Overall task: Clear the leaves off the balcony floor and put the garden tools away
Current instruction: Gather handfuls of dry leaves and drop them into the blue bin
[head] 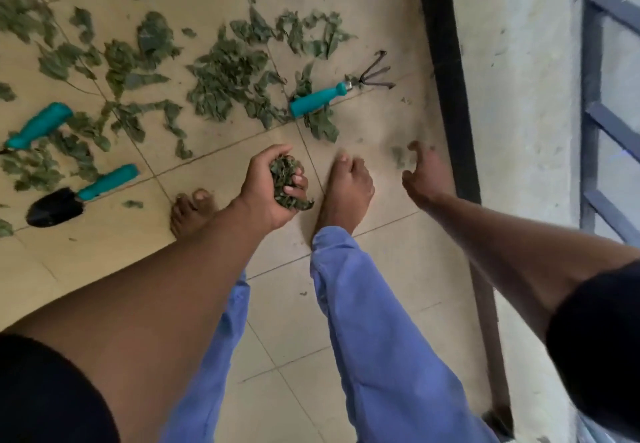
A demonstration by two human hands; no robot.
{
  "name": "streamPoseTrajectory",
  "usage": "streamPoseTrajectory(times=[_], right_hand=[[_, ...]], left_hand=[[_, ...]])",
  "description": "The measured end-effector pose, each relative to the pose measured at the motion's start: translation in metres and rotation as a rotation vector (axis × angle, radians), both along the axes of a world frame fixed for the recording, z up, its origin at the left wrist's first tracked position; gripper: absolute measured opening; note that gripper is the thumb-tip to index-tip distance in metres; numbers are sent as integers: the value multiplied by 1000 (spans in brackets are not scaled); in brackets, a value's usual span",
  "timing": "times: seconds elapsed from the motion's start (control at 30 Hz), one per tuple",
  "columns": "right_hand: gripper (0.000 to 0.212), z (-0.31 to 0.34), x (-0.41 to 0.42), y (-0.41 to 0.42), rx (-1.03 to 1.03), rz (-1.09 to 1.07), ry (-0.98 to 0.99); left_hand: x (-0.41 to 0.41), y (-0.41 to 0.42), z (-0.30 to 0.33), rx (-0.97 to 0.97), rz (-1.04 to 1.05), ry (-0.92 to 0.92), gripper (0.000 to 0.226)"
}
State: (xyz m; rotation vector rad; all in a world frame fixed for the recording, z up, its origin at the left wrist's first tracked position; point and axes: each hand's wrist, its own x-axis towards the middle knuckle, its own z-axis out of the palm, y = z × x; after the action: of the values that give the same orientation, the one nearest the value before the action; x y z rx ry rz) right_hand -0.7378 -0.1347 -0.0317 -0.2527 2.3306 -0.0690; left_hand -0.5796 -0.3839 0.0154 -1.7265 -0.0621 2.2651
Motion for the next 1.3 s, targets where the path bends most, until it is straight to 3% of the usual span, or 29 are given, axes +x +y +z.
streamPoseTrajectory(times=[0.2,0.5,0.77,0.93,1.1,1.2,1.3], right_hand=[[51,-29,-26,16,-107,427,32],[12,-29,-38,12,-192,482,29],[9,-35,-38,6,-130,569,74],[5,-21,-34,-9,-153,395,22],[7,38,6,-70,-637,14,-174],[8,74,42,-107,-812,-7,-238],[10,84,68,-131,-797,170,-99]], left_hand=[[-5,27,-28,-26,-62,-10,45],[-19,50,-27,-41,-127,-28,37],[-24,52,-27,-38,-107,-8,36],[-20,45,-22,-14,-36,-2,36],[-19,27,-15,-32,17,-6,36],[-19,15,-9,-71,-6,1,30],[-22,6,-1,-118,-31,15,36]])
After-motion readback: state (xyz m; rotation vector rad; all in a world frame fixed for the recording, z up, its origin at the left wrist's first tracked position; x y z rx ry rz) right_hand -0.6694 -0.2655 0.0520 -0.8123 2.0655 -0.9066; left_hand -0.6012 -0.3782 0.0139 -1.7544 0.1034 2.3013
